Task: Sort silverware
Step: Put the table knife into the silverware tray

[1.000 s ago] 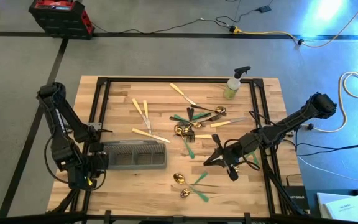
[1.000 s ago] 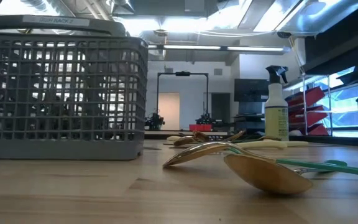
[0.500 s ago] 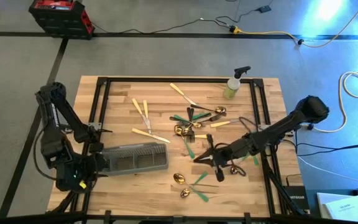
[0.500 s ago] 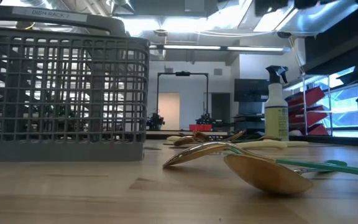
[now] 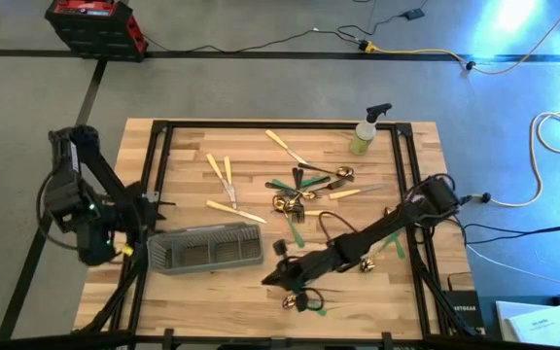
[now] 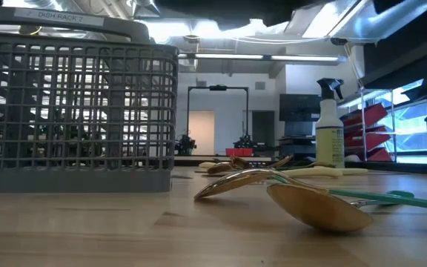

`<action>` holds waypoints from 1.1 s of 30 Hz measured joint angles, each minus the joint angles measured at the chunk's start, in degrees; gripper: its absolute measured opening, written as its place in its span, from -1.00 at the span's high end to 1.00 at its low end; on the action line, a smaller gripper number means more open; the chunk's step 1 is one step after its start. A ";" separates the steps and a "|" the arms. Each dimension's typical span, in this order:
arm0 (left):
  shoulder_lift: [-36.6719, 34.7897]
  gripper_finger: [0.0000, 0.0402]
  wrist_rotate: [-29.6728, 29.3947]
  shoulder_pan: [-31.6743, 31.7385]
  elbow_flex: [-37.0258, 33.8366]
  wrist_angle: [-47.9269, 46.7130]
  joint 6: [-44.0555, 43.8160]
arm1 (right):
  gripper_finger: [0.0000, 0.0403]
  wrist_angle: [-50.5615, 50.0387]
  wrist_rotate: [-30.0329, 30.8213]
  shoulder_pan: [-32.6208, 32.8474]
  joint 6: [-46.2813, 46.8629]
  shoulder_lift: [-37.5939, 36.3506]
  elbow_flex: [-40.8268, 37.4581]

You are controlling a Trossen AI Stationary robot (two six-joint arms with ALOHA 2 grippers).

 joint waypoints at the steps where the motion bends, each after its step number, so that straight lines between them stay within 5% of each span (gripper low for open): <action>1: -0.50 0.32 0.87 1.17 -1.19 0.34 0.47 | 1.00 -0.29 1.20 0.00 0.74 0.63 1.03; 6: -1.26 0.32 7.87 7.75 -8.25 -0.07 2.74 | 1.00 -1.47 8.41 -0.04 4.05 3.34 4.13; 15: -1.67 0.32 11.72 12.93 -12.54 0.15 3.48 | 1.00 -3.09 12.91 -0.02 8.31 5.21 5.24; 33: -1.56 0.32 19.47 13.56 -12.71 10.92 8.00 | 1.00 -5.73 18.22 -3.55 9.04 6.59 5.17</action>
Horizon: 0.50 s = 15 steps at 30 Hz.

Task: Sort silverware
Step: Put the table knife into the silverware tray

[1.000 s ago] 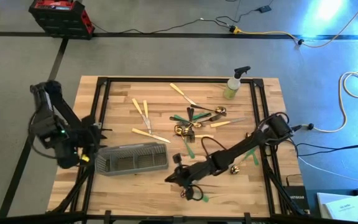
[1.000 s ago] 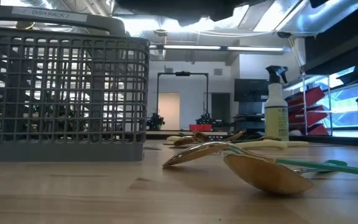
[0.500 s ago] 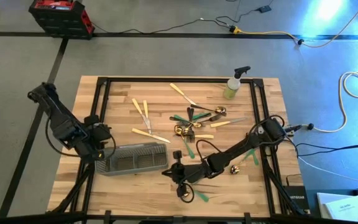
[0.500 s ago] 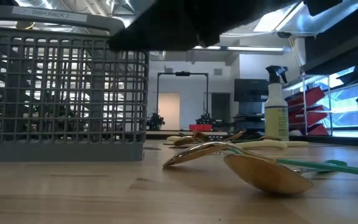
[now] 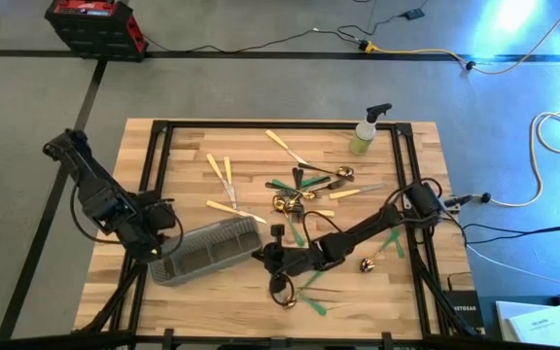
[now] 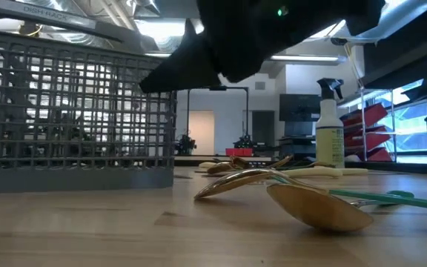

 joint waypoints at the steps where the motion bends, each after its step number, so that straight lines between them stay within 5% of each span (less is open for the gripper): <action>1: 0.00 0.32 0.00 0.02 0.00 0.60 0.56 | 1.00 -0.12 0.03 -0.03 0.02 0.00 -0.01; 15: 0.04 0.32 -0.05 0.02 0.00 2.22 1.64 | 1.00 -0.07 -1.91 -4.93 0.90 0.00 -0.04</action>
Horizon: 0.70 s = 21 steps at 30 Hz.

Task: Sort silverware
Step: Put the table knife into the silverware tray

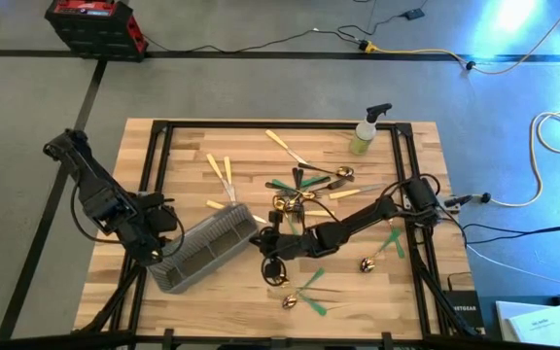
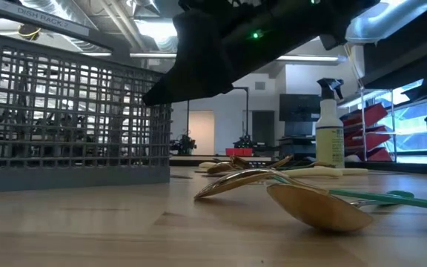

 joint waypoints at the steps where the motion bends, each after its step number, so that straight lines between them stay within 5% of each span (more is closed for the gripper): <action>1: 0.00 0.32 -0.06 0.00 0.00 0.00 -0.04 | 1.00 0.01 -0.01 -0.28 -0.02 0.00 0.00; 21: 3.54 0.32 0.05 0.00 -0.02 0.71 2.45 | 1.00 0.99 -1.53 -2.12 -1.74 0.00 -0.02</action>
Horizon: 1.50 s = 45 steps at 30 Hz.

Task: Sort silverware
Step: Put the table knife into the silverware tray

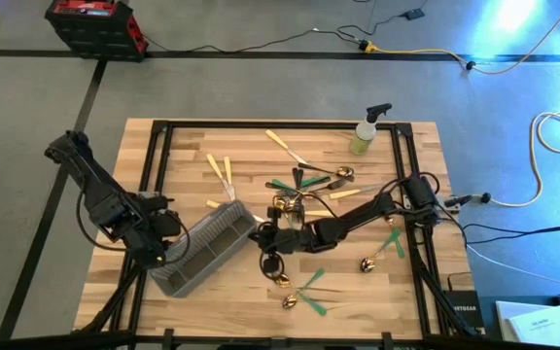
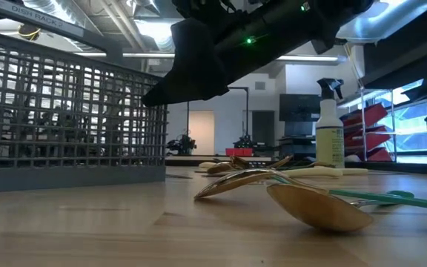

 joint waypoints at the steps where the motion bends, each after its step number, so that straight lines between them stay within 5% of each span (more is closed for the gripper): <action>1: 0.02 0.32 0.00 0.00 0.00 0.55 0.25 | 1.00 0.02 0.00 -0.04 0.00 0.00 0.00; 26: 0.00 0.32 -2.91 0.66 0.00 0.79 4.24 | 1.00 -0.22 -0.39 -0.27 0.00 -0.08 0.00; 37: -2.09 0.32 -3.01 1.27 1.26 -6.96 4.48 | 1.00 -10.91 4.79 2.67 0.26 -6.59 -0.02; 45: -2.54 0.32 -15.86 1.49 9.89 -8.35 7.65 | 1.00 -16.40 5.82 6.97 0.50 -10.69 -0.02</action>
